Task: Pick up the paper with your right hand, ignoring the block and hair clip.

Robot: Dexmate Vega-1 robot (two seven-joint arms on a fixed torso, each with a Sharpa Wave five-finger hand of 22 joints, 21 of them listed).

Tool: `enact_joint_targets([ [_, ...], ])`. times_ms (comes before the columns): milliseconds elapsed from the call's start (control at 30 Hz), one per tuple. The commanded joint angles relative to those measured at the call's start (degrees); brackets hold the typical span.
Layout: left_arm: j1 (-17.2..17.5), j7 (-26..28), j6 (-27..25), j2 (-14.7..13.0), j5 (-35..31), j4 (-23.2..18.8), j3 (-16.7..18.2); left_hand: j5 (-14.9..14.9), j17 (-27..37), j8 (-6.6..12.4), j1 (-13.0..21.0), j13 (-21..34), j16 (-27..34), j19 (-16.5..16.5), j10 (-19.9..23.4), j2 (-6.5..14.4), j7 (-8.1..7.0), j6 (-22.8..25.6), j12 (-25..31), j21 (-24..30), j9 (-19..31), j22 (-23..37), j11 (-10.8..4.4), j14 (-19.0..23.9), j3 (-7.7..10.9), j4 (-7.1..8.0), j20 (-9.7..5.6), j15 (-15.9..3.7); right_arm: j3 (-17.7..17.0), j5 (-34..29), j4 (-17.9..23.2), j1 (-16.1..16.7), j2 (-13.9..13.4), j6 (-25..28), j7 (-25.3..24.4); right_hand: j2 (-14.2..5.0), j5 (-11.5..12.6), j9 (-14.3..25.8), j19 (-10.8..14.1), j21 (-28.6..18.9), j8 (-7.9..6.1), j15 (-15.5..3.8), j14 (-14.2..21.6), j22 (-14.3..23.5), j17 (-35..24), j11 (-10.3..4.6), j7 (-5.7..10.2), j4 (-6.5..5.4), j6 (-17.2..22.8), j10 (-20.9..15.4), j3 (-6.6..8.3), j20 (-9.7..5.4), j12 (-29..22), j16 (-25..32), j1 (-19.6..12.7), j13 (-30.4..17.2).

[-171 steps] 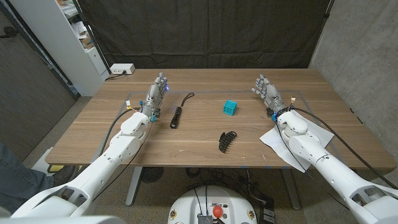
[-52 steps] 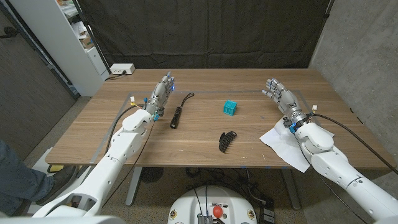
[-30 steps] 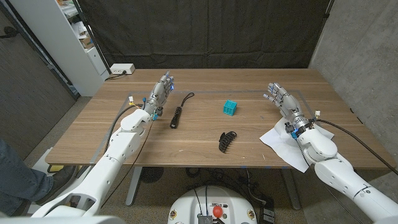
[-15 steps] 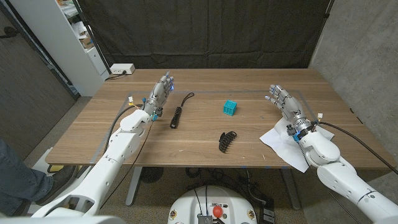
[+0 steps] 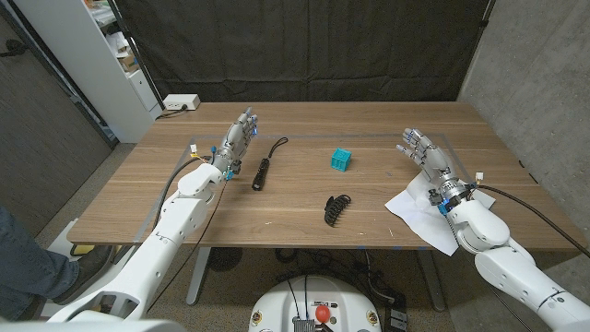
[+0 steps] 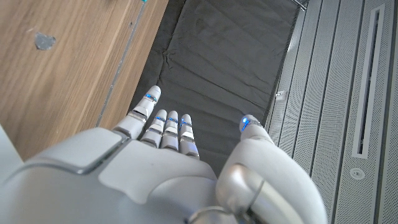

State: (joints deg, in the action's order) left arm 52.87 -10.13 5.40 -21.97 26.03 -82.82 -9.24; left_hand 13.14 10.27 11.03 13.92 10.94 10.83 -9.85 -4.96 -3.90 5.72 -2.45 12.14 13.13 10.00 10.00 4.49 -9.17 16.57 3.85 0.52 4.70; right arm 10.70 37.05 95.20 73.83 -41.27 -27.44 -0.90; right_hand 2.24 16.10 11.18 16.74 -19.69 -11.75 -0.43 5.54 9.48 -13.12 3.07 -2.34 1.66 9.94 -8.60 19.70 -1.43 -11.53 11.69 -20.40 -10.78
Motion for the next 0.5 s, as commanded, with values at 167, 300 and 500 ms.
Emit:
enact_joint_targets([
  [167, -0.5, -0.1, -0.2, 0.2, -0.3, 0.2, -0.7, -0.2, 0.1, -0.13, 0.0, 0.0, -0.1, -2.0, -0.4, 0.6, 0.28, 0.4, -0.2, -0.2, 0.2, 0.2, -0.25, -0.4, -0.01, -0.31, 0.07, 0.2, -3.0, -0.7, 2.9, 5.2, -0.7, -0.8, -2.4, -0.16, 0.5, 0.2, 0.5, 0.3, 0.0, 0.01, 0.4, 0.1, 0.0, -0.1, 0.27, 0.43, 0.2, -0.5, 0.04, -0.12, -0.1, 0.5, -0.4, -0.3],
  [300, -0.7, -0.1, -0.2, 0.3, -0.3, 0.3, -0.8, -0.2, 0.1, -0.13, 0.0, 0.0, -0.1, -2.0, -0.4, 0.6, 0.25, 0.4, -0.2, -0.2, 0.2, 0.2, -0.23, -0.5, -0.02, -0.33, 0.13, 0.21, -3.5, -1.0, 3.3, 6.1, -0.8, -0.9, -2.6, -0.17, 0.5, 0.2, 0.5, 0.4, 0.01, -0.01, 0.4, 0.1, 0.0, -0.07, 0.3, 0.52, 0.2, -0.5, 0.06, -0.1, -0.1, 0.5, -0.5, -0.3],
  [500, -1.1, -0.4, -0.7, 0.1, -0.6, 0.5, -1.2, -0.2, 0.1, -0.13, 0.0, 0.0, -0.1, -2.0, -0.4, 0.6, 0.27, 0.4, -0.2, -0.3, 0.2, 0.2, -0.32, -0.5, -0.05, -0.37, 0.22, 0.17, -4.2, -2.0, 4.1, 7.2, -1.0, -0.5, -3.6, -0.17, 0.5, 0.2, 0.6, 0.6, 0.01, 0.01, 0.5, 0.1, 0.1, -0.15, 0.27, 0.69, 0.2, -0.5, 0.09, -0.1, -0.1, 0.5, -0.7, -0.3],
])
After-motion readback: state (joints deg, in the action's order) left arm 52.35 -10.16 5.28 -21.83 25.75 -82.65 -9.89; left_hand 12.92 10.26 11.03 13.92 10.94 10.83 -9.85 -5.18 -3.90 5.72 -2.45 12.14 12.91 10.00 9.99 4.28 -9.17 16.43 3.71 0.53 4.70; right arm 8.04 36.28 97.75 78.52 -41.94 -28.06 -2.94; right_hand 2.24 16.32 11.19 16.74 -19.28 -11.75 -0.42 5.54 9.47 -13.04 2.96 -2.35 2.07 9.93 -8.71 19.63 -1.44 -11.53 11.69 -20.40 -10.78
